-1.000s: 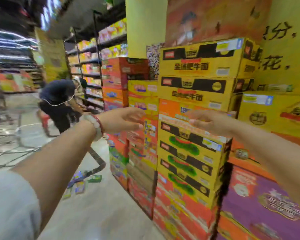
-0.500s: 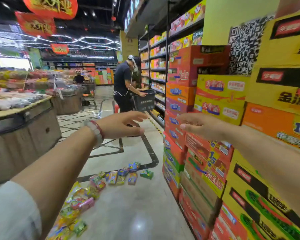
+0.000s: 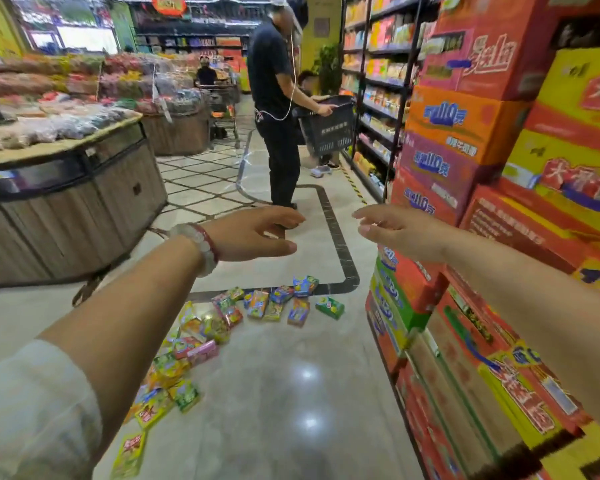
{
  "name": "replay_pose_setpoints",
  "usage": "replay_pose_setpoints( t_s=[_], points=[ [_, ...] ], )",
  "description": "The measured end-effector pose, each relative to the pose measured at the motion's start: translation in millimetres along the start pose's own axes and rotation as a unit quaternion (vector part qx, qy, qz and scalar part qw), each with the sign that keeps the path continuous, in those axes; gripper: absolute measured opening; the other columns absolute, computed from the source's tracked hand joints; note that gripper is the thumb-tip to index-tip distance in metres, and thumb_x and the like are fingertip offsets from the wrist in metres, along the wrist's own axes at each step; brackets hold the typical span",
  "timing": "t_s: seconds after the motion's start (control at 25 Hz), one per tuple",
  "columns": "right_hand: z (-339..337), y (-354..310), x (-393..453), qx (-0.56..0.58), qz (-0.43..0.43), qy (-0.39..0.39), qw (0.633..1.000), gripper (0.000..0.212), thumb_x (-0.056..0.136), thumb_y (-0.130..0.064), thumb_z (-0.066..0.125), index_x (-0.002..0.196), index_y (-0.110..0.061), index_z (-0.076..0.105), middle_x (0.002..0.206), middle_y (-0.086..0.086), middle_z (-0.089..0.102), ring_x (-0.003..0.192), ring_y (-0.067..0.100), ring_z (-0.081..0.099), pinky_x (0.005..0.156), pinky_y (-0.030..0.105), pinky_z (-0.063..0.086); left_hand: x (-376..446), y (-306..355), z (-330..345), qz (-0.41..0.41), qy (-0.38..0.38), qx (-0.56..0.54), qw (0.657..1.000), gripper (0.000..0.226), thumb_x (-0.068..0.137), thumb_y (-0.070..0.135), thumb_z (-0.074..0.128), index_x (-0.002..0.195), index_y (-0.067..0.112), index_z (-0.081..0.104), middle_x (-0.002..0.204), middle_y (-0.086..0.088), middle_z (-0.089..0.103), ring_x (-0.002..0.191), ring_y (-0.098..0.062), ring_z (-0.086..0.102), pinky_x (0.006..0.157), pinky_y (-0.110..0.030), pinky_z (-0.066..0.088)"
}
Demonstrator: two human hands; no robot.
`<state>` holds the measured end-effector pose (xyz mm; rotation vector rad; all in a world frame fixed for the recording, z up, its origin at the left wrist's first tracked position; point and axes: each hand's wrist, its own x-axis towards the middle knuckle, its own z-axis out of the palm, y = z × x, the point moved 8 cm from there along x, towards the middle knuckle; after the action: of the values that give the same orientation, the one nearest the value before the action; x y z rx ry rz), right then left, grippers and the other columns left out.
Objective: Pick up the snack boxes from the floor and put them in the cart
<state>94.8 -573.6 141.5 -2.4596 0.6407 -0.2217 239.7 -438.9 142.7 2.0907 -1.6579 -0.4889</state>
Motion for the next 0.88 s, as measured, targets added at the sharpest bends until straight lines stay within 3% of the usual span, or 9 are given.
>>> replay_pose_setpoints(
  t_s=[0.2, 0.36, 0.48, 0.64, 0.8, 0.88],
  points=[
    [41, 60, 122, 0.070, 0.040, -0.029, 0.996, 0.040, 0.096, -0.039, 0.047, 0.136, -0.031, 0.046, 0.124, -0.008, 0.052, 0.114, 0.006, 0.046, 0.080, 0.016, 0.042, 108, -95, 10, -0.014, -0.037, -0.004, 0.999, 0.051, 0.090, 0.032, 0.057, 0.137, 0.029, 0.039, 0.137, 0.007, 0.044, 0.116, -0.006, 0.047, 0.092, -0.019, 0.036],
    [71, 118, 201, 0.097, 0.087, -0.037, 0.991, 0.038, 0.097, -0.035, 0.047, 0.135, -0.027, 0.048, 0.119, -0.008, 0.050, 0.110, 0.007, 0.047, 0.083, 0.023, 0.045, 185, -160, 28, -0.040, -0.082, -0.005, 0.996, 0.051, 0.091, 0.031, 0.057, 0.138, 0.027, 0.037, 0.136, 0.005, 0.046, 0.110, -0.002, 0.045, 0.089, -0.016, 0.034],
    [89, 161, 255, 0.096, 0.106, -0.055, 0.988, 0.039, 0.097, -0.034, 0.047, 0.135, -0.025, 0.049, 0.122, -0.003, 0.054, 0.103, 0.008, 0.049, 0.075, 0.016, 0.044, 245, -202, 46, -0.059, -0.106, -0.036, 0.992, 0.049, 0.091, 0.029, 0.056, 0.137, 0.025, 0.039, 0.135, 0.005, 0.047, 0.110, -0.004, 0.047, 0.087, -0.013, 0.032],
    [113, 226, 348, 0.091, 0.120, -0.071, 0.986, 0.037, 0.098, -0.029, 0.049, 0.133, -0.018, 0.052, 0.128, 0.008, 0.056, 0.109, 0.022, 0.054, 0.093, 0.035, 0.046, 334, -263, 78, -0.086, -0.108, -0.077, 0.987, 0.045, 0.090, 0.019, 0.059, 0.133, 0.017, 0.046, 0.132, -0.003, 0.051, 0.106, -0.007, 0.048, 0.081, -0.009, 0.031],
    [148, 299, 436, 0.100, 0.159, -0.114, 0.976, 0.036, 0.098, -0.028, 0.048, 0.133, -0.017, 0.052, 0.128, 0.005, 0.055, 0.112, 0.022, 0.054, 0.087, 0.026, 0.041, 417, -328, 112, -0.127, -0.106, -0.120, 0.979, 0.052, 0.080, 0.043, 0.061, 0.126, 0.021, 0.052, 0.126, 0.002, 0.054, 0.107, -0.016, 0.054, 0.092, -0.025, 0.042],
    [170, 334, 475, 0.093, 0.180, -0.134, 0.970, 0.037, 0.098, -0.030, 0.047, 0.133, -0.018, 0.052, 0.129, 0.005, 0.054, 0.112, 0.023, 0.054, 0.083, 0.024, 0.039, 450, -364, 128, -0.136, -0.113, -0.129, 0.976, 0.051, 0.081, 0.037, 0.061, 0.129, 0.023, 0.050, 0.124, 0.007, 0.052, 0.107, -0.015, 0.054, 0.092, -0.025, 0.042]
  ],
)
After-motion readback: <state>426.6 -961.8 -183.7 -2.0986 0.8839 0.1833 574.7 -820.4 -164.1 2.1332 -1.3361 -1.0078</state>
